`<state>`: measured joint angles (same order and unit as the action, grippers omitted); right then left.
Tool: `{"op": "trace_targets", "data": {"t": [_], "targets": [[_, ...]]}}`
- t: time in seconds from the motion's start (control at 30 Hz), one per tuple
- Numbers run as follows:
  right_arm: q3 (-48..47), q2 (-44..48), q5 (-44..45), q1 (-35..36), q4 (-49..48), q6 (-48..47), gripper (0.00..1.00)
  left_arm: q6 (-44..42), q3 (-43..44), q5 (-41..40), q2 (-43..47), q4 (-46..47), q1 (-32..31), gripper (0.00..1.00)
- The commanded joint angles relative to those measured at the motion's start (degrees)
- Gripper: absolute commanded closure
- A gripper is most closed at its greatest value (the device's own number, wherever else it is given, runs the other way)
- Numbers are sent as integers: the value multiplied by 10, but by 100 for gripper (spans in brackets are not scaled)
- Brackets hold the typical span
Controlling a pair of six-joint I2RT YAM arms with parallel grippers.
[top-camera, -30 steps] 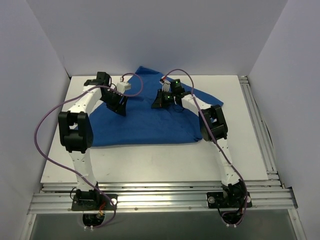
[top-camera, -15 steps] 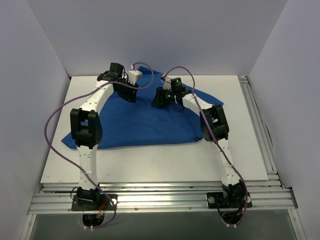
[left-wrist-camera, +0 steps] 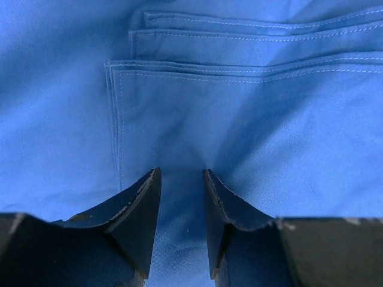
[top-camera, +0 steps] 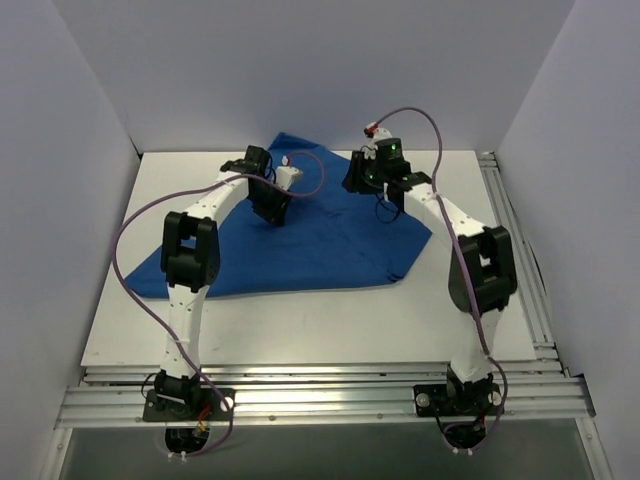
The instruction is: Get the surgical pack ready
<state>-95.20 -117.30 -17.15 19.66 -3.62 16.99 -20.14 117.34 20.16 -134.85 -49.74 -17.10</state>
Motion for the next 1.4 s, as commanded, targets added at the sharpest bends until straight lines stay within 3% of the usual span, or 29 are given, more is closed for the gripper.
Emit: {"op": "trace_targets", "data": {"t": [0.0,0.13,0.27,0.53,0.77,1.0,1.17,1.37], "targets": [[101,107,97,41,17,0,66,-11,-23,4,20,-10,2,57],[222,183,96,76,-18,36,90,-17,-48,4,35,-7,-2,57],[306,229,75,96,-40,80,99,-25,-78,14,65,3,-7,57],[433,240,77,111,-94,127,100,-46,-131,4,104,23,-26,55],[501,211,41,118,-149,167,100,-41,-148,6,104,23,-33,52],[553,243,63,118,-148,196,100,-48,-208,-12,118,48,-33,52],[535,274,90,119,-99,176,100,-40,-213,-8,120,58,-33,51],[436,331,163,132,16,129,100,-32,-167,-24,146,40,-31,48]]}}
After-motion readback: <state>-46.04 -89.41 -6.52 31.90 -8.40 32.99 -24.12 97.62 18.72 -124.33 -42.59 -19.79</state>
